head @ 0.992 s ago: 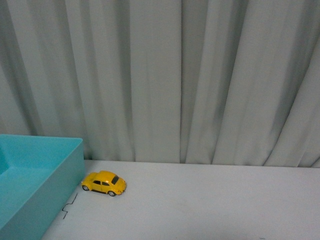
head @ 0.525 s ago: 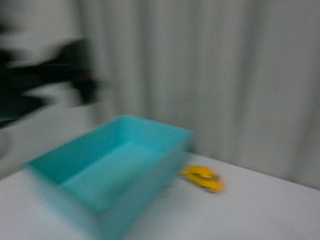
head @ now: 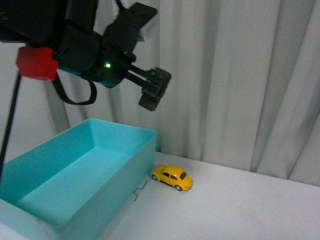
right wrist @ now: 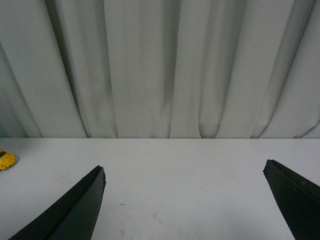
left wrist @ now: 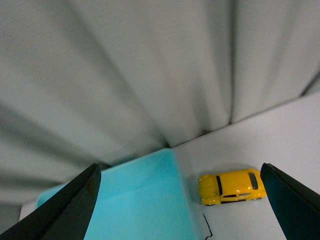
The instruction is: Wind up and store yellow beetle toy
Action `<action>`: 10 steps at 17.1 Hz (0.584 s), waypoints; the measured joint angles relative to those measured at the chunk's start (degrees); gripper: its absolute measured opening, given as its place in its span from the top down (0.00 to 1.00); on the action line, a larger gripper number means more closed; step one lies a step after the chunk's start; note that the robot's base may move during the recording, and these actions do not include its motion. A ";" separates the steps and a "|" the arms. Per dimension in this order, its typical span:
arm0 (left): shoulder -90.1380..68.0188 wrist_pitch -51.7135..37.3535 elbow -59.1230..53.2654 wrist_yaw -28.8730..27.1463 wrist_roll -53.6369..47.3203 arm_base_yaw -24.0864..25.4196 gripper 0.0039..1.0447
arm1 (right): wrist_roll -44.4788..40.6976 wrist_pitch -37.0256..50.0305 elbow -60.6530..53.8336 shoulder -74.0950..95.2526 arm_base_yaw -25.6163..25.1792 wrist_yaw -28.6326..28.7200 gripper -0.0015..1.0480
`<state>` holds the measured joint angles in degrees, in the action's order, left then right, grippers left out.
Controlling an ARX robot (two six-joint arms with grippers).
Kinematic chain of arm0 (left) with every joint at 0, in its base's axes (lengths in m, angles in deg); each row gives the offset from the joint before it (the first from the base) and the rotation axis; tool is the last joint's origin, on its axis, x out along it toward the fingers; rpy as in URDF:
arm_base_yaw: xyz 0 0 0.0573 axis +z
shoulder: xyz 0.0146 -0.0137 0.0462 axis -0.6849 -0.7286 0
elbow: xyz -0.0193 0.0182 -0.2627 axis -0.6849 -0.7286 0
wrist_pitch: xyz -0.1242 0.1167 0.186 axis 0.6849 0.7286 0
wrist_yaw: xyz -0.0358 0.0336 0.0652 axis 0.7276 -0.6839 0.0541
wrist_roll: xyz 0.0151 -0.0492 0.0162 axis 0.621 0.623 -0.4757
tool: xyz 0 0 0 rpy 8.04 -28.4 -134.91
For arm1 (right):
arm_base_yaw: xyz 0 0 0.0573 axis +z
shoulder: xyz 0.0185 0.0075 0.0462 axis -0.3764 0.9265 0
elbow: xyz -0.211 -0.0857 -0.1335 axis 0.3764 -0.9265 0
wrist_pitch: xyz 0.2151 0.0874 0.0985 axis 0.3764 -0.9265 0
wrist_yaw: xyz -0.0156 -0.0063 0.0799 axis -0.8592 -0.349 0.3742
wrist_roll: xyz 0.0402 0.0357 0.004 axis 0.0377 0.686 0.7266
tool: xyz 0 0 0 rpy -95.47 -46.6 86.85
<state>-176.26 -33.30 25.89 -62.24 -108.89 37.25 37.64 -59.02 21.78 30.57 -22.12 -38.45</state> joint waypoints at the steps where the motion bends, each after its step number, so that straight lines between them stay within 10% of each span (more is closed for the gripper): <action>1: -3.39 4.94 4.98 1.64 -8.02 -0.96 0.06 | -0.02 0.00 0.00 0.00 0.00 0.02 0.06; 10: -26.12 40.74 36.44 -5.38 -59.14 -5.46 0.06 | 0.00 -0.02 0.00 0.00 0.00 0.00 0.06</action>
<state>-202.38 7.44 62.33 -67.62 -168.03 31.79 37.64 -59.05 21.78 30.57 -22.12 -38.45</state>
